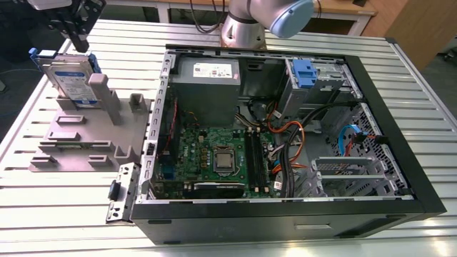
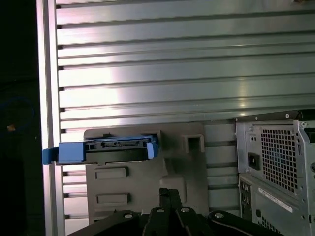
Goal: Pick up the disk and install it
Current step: 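Reach for the disk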
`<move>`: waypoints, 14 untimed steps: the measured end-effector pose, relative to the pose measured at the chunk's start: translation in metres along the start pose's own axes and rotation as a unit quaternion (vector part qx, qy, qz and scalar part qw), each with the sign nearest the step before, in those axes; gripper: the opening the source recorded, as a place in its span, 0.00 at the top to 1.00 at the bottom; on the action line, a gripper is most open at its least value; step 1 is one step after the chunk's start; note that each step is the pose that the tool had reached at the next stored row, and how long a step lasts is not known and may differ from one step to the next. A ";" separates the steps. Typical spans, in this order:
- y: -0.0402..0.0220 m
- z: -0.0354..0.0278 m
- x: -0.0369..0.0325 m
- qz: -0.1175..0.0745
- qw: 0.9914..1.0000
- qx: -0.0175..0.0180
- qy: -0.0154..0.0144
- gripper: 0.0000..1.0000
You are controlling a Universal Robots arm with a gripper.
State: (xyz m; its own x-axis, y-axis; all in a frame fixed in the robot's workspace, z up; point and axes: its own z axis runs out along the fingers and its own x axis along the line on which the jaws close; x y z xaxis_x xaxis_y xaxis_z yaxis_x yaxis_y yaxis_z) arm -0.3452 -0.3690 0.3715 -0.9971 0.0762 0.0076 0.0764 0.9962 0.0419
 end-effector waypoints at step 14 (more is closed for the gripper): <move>0.0008 0.0009 0.0133 0.000 1.000 0.000 0.000 0.89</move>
State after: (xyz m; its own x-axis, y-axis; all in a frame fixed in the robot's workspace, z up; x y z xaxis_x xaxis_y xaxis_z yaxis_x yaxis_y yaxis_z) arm -0.3583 -0.3671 0.3707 -0.9970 0.0763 0.0086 0.0766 0.9962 0.0418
